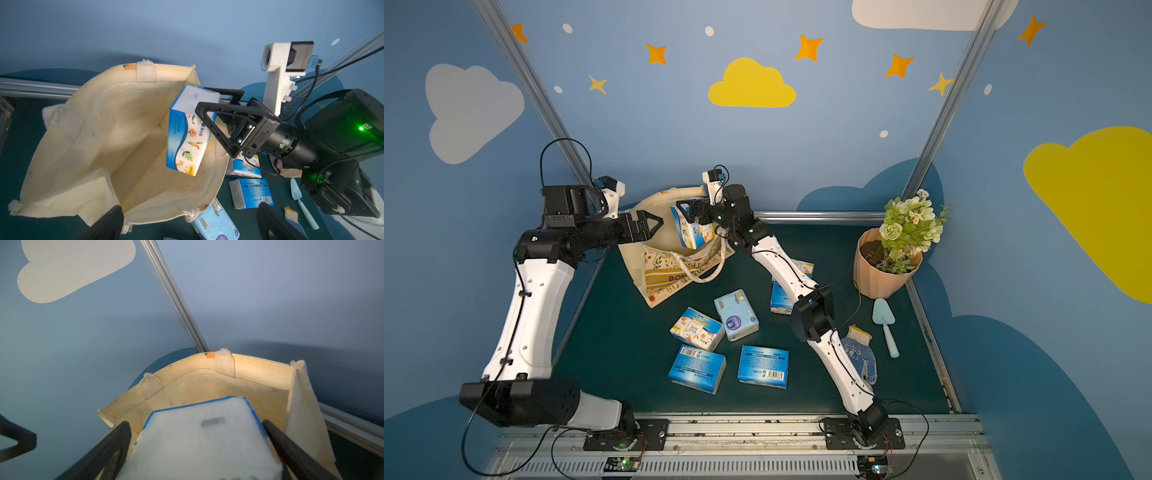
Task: Put tissues into the canvas bag
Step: Place the pack of facial tissues in the canvas bag.
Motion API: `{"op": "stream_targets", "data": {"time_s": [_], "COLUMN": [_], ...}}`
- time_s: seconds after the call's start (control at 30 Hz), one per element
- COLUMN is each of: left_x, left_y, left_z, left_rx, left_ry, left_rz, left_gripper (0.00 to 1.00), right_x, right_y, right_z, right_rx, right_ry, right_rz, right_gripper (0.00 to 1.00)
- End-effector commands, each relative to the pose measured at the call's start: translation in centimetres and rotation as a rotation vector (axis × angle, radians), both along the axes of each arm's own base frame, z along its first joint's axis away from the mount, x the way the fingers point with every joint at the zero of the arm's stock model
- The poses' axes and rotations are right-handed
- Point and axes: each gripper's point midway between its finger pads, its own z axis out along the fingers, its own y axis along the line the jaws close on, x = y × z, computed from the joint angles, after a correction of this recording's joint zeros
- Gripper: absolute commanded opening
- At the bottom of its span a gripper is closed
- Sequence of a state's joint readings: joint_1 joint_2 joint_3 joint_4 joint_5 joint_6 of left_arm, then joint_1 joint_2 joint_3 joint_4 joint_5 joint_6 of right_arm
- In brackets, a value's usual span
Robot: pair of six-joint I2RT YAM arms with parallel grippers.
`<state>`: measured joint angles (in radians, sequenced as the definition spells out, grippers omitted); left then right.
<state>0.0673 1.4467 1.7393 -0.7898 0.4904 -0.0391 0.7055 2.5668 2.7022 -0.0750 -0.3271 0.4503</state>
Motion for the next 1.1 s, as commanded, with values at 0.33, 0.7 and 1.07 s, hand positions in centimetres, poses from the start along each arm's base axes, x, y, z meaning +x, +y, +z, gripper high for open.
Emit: {"op": "stream_targets", "data": {"time_s": [0.33, 0.7, 1.07], "left_x": [-1.2, -4.2, -7.7], "left_y": [-0.3, -0.7, -4.5], "left_z": [-0.8, -0.1, -1.6], "left_rx": [-0.012, 0.051, 0.037], "left_ry": [-0.003, -0.014, 0.011], "left_rz": [0.0, -0.062, -0.266], "left_gripper": [1.0, 1.0, 1.0], "right_x": [-0.8, -6.7, -19.7], "right_y": [-3.4, -11.2, -26.8], "right_z": [9.8, 12.8, -1.8], "right_rx": [0.192, -0.148, -0.709], "right_ry": [-0.082, -0.033, 0.281], "right_rz": [-0.018, -0.195, -0.482], "right_gripper": [0.97, 0.97, 0.97]}}
